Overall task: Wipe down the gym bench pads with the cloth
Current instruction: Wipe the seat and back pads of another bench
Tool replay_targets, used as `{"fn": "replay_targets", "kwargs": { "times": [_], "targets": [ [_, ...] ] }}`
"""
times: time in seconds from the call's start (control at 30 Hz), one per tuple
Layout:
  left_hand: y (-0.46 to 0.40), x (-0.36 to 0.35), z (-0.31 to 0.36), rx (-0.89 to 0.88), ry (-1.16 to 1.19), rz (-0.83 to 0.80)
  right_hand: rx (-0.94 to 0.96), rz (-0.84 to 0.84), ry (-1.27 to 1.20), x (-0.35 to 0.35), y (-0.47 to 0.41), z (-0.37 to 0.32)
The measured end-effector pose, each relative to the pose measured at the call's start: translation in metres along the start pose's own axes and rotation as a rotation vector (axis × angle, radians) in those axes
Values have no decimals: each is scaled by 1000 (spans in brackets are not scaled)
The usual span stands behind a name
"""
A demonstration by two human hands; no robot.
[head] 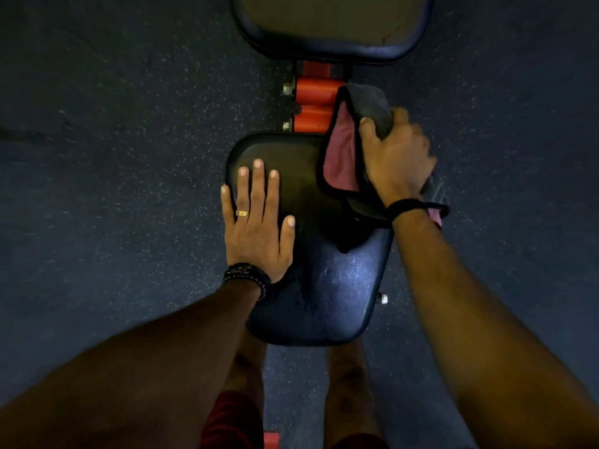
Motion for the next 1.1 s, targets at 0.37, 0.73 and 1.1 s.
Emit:
{"fn": "replay_targets", "kwargs": {
  "times": [0.37,0.73,1.1],
  "targets": [
    [-1,2,-3,6,48,6,3,102,31,11,58,13],
    [0,0,-5,-4,77,26,683,-58,144,-23,40,-113],
    [1,-2,-7,6,143,34,216,57,130,5,18,-14]
  ]
}}
Point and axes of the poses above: each hand's wrist, its own y-axis away from the middle knuckle, its own x-axis out of the back of the hand, z = x × y, the point moved 4 cm from there along -y, towards the middle knuckle, and after that the axes turned 14 degrees about z, right-handed, at the moved point
